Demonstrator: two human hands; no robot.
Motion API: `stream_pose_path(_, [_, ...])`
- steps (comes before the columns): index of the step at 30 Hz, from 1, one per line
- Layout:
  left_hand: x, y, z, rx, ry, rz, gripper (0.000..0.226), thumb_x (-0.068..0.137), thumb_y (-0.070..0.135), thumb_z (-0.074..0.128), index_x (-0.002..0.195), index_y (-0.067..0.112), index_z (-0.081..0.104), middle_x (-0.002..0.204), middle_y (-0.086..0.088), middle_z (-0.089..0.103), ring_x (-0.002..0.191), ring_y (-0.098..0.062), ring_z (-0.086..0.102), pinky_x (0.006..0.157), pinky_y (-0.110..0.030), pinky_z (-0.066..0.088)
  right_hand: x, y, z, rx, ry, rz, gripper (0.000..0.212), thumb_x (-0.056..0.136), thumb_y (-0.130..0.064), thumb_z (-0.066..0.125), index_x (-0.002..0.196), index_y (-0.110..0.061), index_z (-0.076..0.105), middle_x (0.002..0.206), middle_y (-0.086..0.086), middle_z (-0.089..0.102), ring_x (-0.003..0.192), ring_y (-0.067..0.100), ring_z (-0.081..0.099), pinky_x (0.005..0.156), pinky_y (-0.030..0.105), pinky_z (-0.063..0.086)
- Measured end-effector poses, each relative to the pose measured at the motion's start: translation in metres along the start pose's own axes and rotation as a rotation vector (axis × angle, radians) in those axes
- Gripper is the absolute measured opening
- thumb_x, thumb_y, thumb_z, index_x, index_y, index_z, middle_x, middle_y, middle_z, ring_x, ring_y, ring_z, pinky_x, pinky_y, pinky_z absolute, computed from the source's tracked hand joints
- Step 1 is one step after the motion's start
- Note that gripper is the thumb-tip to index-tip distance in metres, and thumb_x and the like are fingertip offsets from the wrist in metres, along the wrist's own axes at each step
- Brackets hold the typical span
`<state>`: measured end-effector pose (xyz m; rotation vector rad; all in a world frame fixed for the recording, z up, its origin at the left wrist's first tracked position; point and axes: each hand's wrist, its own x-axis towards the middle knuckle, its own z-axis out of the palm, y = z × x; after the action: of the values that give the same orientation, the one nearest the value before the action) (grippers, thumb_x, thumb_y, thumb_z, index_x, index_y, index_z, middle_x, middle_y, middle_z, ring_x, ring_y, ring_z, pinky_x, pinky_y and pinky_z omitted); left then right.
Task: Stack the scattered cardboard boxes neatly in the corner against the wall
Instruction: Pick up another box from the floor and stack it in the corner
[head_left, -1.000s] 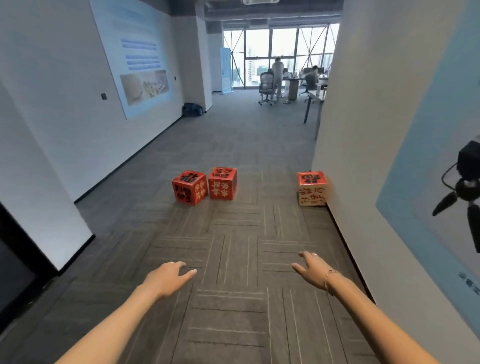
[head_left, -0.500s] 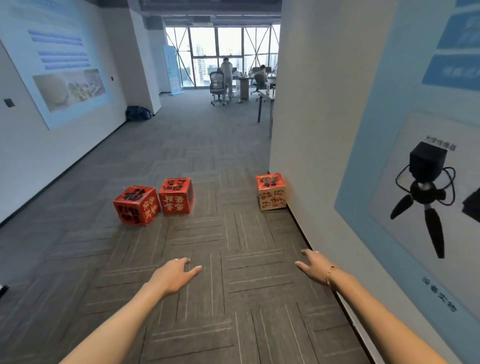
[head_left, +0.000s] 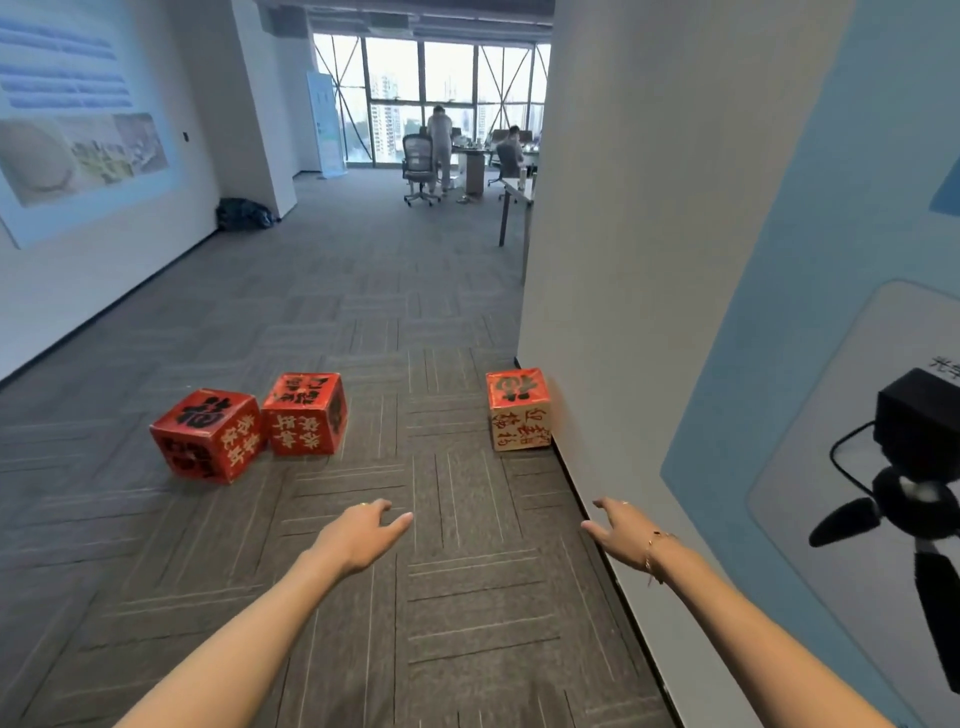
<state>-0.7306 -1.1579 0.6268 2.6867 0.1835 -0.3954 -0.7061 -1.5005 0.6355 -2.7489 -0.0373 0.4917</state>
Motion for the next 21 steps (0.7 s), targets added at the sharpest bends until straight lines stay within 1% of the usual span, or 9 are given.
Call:
stream_pose_path(5, [0.102,0.025,-0.007,0.029,-0.056,0.022,0.069,0.091,0.062,0.038,0.143,0.016,0.040,0.141,-0.007,0.049,0.127,-0.022,0.049,0.103,-0.035,0.041,0.085,0.010,-0.021,0.016,0.000,0.032,0.057,0.098,-0.039,0.040,0.144,-0.008,0.028,0.148,0.011,0.034,0.136,0.023,0.035,0.109,0.029,0.029])
stream_pose_path(12, [0.263,0.069,-0.041,0.027,-0.136,0.070,0.071,0.090,0.064,0.038,0.143,0.016,0.039,0.140,-0.010,0.050,0.126,-0.024,0.050,0.104,-0.036,0.041,0.212,0.021,-0.066,0.085,0.022,0.121,0.057,0.098,-0.039,0.041,0.145,-0.010,0.028,0.149,0.010,0.033,0.137,0.022,0.034,0.110,0.030,0.029])
stream_pose_path(17, [0.362,0.105,-0.077,0.059,-0.115,0.116,0.068,0.092,0.061,0.038,0.143,0.015,0.039,0.140,-0.009,0.050,0.127,-0.024,0.049,0.103,-0.035,0.041,0.294,0.028,-0.111,0.087,0.057,0.150,0.057,0.098,-0.038,0.040,0.145,-0.009,0.028,0.150,0.011,0.033,0.137,0.023,0.033,0.111,0.031,0.029])
stream_pose_path(21, [0.425,0.128,-0.088,0.062,-0.119,0.120,0.068,0.092,0.061,0.038,0.142,0.015,0.040,0.140,-0.010,0.050,0.125,-0.025,0.050,0.102,-0.037,0.042,0.351,0.039,-0.136,0.089,0.055,0.159,0.056,0.098,-0.037,0.041,0.144,-0.008,0.028,0.150,0.009,0.033,0.138,0.022,0.032,0.111,0.029,0.027])
